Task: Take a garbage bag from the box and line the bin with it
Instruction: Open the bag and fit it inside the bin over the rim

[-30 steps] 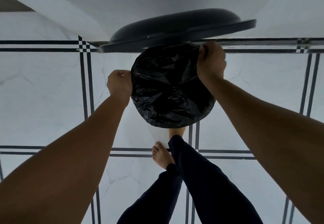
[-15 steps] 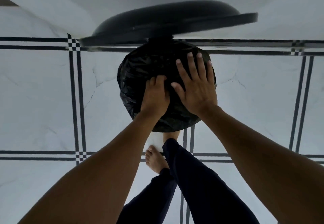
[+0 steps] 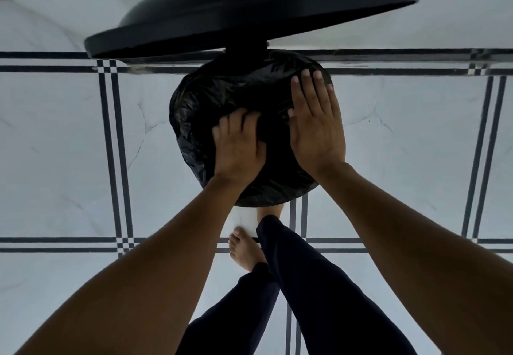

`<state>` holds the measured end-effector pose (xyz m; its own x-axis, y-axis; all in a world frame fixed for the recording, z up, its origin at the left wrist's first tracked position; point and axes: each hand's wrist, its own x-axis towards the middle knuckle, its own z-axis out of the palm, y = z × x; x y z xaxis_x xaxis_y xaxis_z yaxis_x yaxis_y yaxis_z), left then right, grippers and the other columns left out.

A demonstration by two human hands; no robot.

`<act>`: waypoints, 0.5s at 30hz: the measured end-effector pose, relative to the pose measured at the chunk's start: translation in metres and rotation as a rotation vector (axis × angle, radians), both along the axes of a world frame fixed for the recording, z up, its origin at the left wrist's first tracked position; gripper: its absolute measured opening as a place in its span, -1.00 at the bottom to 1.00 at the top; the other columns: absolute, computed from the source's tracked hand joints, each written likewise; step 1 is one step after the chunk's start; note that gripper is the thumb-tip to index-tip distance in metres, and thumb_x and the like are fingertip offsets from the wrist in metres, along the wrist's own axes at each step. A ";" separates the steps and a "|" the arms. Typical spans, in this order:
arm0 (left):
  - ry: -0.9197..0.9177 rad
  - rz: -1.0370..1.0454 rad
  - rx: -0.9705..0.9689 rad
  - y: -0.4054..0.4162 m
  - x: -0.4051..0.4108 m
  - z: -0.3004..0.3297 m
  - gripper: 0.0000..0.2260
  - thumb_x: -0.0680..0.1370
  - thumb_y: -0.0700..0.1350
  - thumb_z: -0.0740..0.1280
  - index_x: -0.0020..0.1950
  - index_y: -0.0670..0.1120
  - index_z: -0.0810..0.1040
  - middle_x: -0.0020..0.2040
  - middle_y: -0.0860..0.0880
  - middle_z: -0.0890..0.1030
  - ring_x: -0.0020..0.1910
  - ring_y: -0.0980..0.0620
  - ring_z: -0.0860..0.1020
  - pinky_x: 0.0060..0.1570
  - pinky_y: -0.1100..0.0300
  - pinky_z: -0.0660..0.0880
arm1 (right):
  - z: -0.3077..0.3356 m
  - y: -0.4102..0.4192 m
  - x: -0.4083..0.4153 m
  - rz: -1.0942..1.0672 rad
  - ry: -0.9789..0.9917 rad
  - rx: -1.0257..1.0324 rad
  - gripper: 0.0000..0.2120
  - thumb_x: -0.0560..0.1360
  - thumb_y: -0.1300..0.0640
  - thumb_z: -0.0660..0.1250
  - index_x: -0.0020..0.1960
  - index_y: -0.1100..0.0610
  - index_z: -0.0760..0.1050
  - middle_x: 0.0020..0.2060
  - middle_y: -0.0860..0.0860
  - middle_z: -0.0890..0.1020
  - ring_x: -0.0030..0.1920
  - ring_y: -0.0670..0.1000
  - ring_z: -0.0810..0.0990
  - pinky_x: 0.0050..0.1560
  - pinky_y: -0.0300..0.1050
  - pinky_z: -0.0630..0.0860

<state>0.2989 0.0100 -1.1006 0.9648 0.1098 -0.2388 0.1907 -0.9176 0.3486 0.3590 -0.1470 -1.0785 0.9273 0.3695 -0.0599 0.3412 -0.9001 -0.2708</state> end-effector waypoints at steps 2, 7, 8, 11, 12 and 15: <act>-0.104 -0.083 -0.129 -0.007 0.001 -0.002 -0.66 0.45 -0.14 0.20 0.19 -0.15 0.54 0.14 -0.21 0.53 0.08 -0.23 0.48 0.11 -0.09 0.45 | 0.000 0.001 0.001 -0.024 -0.006 0.041 -0.50 0.74 0.07 0.01 0.62 0.22 0.17 0.61 0.16 0.22 0.64 0.16 0.11 0.63 0.11 0.03; 0.450 -0.089 0.035 -0.021 0.027 -0.031 -0.33 0.49 0.16 0.33 0.53 -0.06 0.23 0.43 -0.22 0.34 0.38 -0.30 0.31 0.37 -0.24 0.29 | -0.004 0.001 0.000 -0.063 -0.037 0.093 -0.52 0.73 0.09 0.04 0.61 0.22 0.20 0.60 0.16 0.27 0.63 0.16 0.15 0.63 0.09 0.06; 0.598 -0.084 0.077 -0.019 0.031 -0.036 -0.19 0.46 0.28 0.32 0.59 0.03 0.08 0.51 -0.19 0.22 0.47 -0.31 0.19 0.40 -0.28 0.19 | -0.005 0.001 0.001 -0.060 -0.047 0.088 -0.52 0.73 0.09 0.04 0.61 0.22 0.21 0.60 0.16 0.27 0.63 0.16 0.15 0.63 0.10 0.07; 0.797 -0.082 0.104 -0.008 0.034 -0.054 0.00 0.37 0.44 0.31 0.62 0.12 -0.15 0.62 -0.14 0.01 0.58 -0.30 -0.06 0.43 -0.39 0.03 | -0.005 0.001 0.000 -0.033 -0.072 0.036 -0.51 0.74 0.07 0.03 0.62 0.22 0.20 0.60 0.17 0.26 0.63 0.16 0.14 0.62 0.12 0.08; 0.812 -0.089 0.117 -0.004 0.032 -0.056 0.02 0.36 0.46 0.30 0.62 0.12 -0.16 0.63 -0.14 -0.01 0.59 -0.28 -0.09 0.44 -0.39 0.00 | -0.005 0.002 0.000 -0.025 -0.076 0.022 -0.51 0.74 0.06 0.03 0.62 0.22 0.20 0.60 0.16 0.25 0.63 0.17 0.14 0.62 0.13 0.07; 0.742 -0.119 0.203 -0.006 0.023 -0.052 -0.09 0.43 0.44 0.20 0.63 0.04 -0.02 0.62 -0.15 0.08 0.58 -0.25 0.00 0.44 -0.35 0.02 | -0.005 0.002 -0.001 -0.017 -0.082 0.004 -0.51 0.74 0.05 0.04 0.62 0.21 0.19 0.61 0.16 0.25 0.63 0.17 0.13 0.62 0.14 0.07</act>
<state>0.3219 0.0035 -1.1526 0.5688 0.1263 -0.8128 0.2051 -0.9787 -0.0085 0.3584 -0.1448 -1.0836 0.9353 0.3535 0.0175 0.3468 -0.9051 -0.2459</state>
